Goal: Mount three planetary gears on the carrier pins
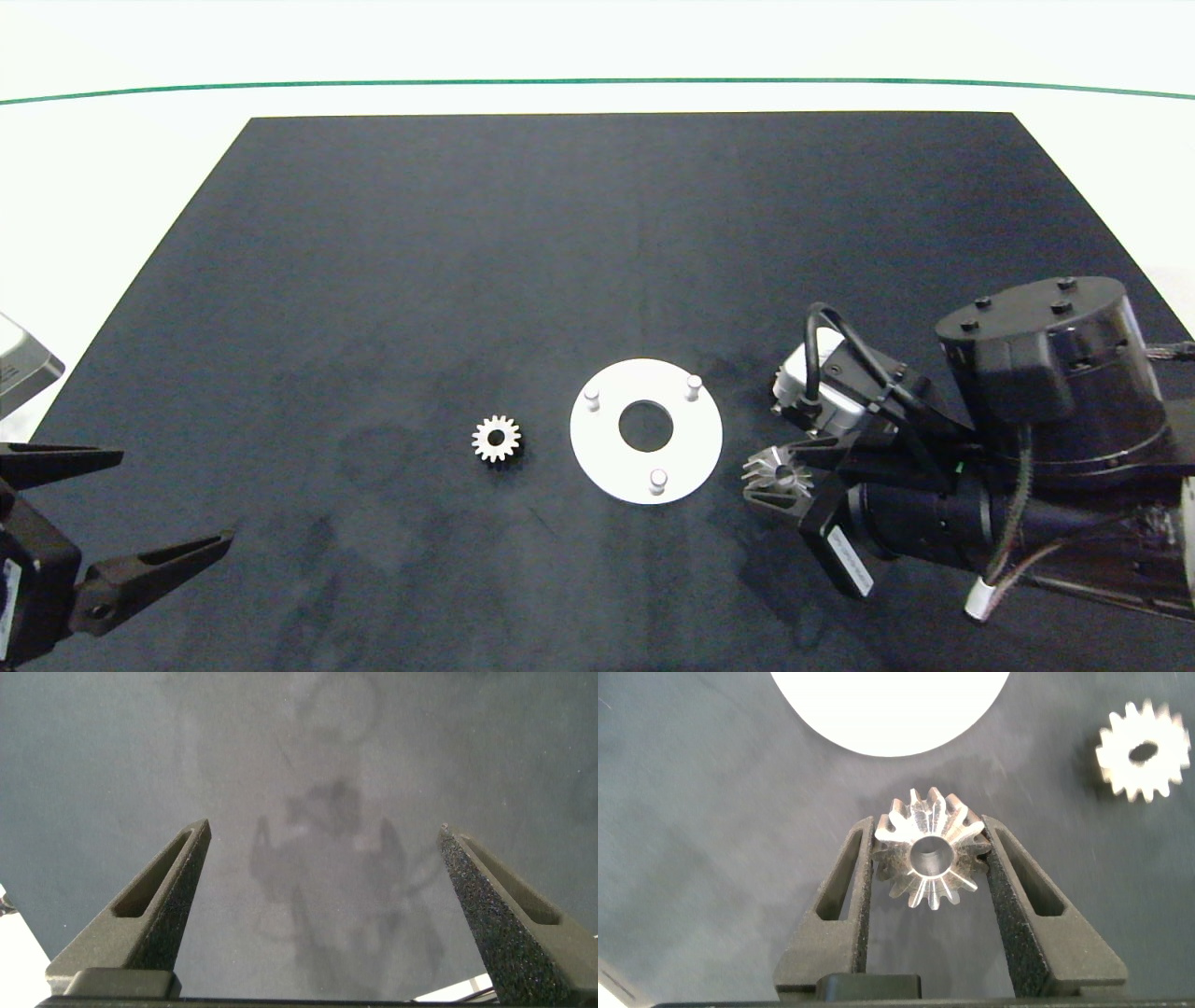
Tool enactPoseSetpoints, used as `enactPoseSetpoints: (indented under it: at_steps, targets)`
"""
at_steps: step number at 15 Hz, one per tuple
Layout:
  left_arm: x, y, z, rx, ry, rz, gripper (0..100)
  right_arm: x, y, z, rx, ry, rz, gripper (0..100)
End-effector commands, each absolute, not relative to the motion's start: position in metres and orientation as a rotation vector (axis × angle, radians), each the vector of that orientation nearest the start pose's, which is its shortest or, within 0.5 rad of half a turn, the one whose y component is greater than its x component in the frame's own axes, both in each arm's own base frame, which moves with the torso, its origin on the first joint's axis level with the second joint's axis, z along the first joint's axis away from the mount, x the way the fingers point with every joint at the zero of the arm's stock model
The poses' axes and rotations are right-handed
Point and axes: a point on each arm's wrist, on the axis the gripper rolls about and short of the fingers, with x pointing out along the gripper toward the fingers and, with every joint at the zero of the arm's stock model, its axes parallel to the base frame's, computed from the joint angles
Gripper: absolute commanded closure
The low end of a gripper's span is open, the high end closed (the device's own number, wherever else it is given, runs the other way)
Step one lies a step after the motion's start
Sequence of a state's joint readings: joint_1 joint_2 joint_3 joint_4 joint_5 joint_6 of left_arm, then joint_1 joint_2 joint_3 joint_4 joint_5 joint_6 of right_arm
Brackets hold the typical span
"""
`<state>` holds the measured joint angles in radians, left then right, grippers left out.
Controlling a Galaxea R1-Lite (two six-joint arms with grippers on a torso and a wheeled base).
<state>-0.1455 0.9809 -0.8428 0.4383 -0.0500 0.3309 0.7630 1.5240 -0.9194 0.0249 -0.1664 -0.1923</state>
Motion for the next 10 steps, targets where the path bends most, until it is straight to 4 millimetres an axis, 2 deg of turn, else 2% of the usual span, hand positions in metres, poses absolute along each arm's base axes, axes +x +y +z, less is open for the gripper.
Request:
enactPoseSetpoints:
  at_steps: [1, 5, 10]
  targets:
    - [0.096, -0.015, 0.247, 0.356, 0.517, -0.281, 0, 0.198, 0.203, 0.196, -0.497, 0.523, 0.68, 99]
    - [0.092, -0.014, 0.249, 0.367, 0.501, -0.277, 0, 0.196, 0.223, 0.192, -0.515, 0.519, 0.73, 99]
    - [0.09, -0.014, 0.251, 0.368, 0.489, -0.267, 0, 0.205, 0.236, 0.192, -0.511, 0.508, 0.732, 99]
